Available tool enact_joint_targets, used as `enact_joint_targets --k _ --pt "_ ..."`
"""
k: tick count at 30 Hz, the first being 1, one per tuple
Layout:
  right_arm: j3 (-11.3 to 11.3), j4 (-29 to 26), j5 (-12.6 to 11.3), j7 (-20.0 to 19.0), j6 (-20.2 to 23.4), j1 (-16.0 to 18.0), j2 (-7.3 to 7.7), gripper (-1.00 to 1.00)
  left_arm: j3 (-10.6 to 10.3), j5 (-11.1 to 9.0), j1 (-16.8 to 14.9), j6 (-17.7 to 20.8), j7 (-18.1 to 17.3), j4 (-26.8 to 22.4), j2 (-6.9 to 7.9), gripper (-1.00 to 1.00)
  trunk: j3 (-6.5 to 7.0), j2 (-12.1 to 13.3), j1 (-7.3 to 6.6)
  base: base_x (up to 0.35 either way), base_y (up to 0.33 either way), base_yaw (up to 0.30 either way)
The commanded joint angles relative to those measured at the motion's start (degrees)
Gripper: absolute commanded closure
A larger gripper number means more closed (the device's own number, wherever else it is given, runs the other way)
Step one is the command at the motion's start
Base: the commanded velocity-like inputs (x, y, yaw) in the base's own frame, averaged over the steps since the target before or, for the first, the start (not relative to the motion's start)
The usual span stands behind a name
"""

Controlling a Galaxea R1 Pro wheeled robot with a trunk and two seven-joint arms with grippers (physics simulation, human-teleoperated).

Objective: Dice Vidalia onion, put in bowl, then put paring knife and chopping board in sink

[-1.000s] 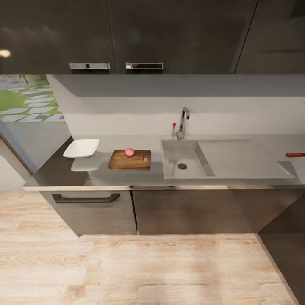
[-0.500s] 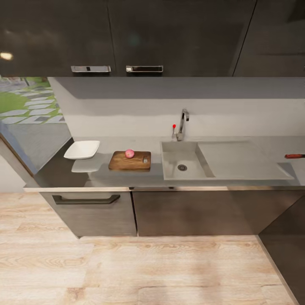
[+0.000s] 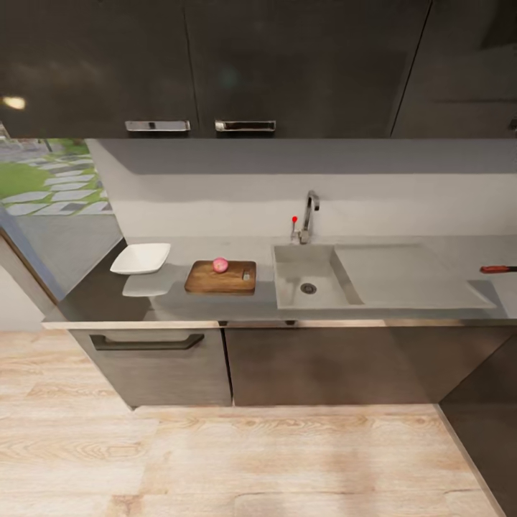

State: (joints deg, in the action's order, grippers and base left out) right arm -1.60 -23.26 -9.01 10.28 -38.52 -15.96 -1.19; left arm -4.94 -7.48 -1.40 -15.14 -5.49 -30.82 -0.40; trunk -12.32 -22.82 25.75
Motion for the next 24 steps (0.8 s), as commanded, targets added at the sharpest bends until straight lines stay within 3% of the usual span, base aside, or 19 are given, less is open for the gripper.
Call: enact_joint_targets --k 1,24 --pt "-0.2 -0.1 -0.1 -0.1 -0.1 0.0 -0.04 -1.00 -0.2 -0.6 0.0 -0.1 -0.2 0.1 0.03 -1.00 0.00 -0.1 0.03 0.000 0.000 0.000" --pt "-0.2 -0.1 -0.2 -0.1 -0.1 0.0 -0.04 -1.00 -0.1 -0.6 -0.1 -0.1 -0.2 0.2 0.04 -1.00 2.08 -0.1 0.03 0.000 0.000 0.000"
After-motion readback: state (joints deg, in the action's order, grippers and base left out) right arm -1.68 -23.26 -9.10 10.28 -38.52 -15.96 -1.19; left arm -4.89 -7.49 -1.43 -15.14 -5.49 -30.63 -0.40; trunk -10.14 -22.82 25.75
